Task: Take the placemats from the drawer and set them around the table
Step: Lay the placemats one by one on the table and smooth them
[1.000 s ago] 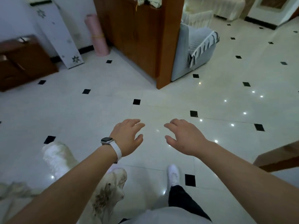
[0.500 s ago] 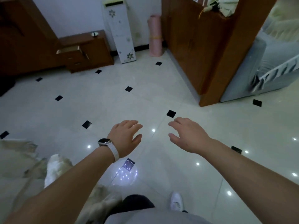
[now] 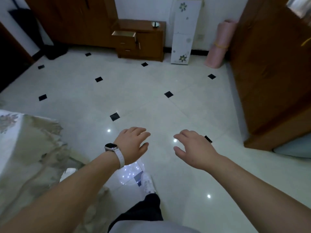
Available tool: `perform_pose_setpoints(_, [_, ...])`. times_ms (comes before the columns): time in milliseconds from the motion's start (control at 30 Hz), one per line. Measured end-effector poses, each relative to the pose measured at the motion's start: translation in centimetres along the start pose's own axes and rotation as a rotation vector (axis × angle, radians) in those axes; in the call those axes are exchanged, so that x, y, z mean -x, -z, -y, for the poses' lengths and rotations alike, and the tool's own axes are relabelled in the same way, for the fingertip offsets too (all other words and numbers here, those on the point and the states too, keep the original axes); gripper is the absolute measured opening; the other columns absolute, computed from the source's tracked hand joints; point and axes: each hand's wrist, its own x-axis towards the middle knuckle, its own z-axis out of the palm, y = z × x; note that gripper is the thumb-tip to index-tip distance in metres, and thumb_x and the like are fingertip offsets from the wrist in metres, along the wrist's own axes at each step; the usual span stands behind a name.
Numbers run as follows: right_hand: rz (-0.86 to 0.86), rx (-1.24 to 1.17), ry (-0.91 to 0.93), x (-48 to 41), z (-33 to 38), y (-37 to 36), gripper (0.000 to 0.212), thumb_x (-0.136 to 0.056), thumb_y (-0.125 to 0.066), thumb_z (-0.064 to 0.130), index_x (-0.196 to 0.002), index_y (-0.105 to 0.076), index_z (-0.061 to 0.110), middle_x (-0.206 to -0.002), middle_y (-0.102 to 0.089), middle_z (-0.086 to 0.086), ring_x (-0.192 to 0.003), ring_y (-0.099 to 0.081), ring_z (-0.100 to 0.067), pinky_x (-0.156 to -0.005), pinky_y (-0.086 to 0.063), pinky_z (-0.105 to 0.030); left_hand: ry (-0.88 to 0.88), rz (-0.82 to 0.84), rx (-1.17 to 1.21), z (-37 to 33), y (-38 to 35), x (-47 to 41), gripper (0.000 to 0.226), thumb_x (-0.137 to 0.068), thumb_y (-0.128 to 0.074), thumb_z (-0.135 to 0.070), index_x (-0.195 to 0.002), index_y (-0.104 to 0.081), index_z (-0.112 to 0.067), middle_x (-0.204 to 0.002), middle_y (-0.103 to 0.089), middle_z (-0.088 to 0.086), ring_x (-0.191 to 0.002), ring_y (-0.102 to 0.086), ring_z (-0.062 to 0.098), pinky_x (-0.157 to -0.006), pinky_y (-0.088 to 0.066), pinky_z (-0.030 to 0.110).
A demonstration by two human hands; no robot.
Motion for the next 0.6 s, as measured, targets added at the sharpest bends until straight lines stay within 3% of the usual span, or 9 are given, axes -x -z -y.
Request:
perform_pose_setpoints(233, [0.027,0.082,0.047,-14.8,0.9,3.5,0.049,-0.097,-0.044,0.046,-0.141,-0.047,0.024,-0.136,-0.049,0.005,-0.122,-0.046,-0.020,-0.096,-0.040,-0.034,0.072,0.022,0.080,10.0,0.6,-7.7,0.048,-0.096,-0.041,-0.043,-0.141,-0.042,-0.025,-0.147,-0.044,0.002,-0.133,-0.040,0.022,-0.106,-0.034,0.038])
perform_pose_setpoints(600, [0.023,0.130,0.211,-33.6,5.4,6.9,0.049,-0.096,-0.044,0.045,-0.140,-0.047,0.023,-0.134,-0.050,0.002,-0.119,-0.046,-0.021,-0.096,-0.041,-0.037,0.211,-0.209,0.076,23.2,6.3,-14.5,0.039,-0.084,-0.066,-0.026,-0.121,-0.064,-0.015,-0.125,-0.063,0.010,-0.113,-0.059,0.032,-0.090,-0.046,0.043])
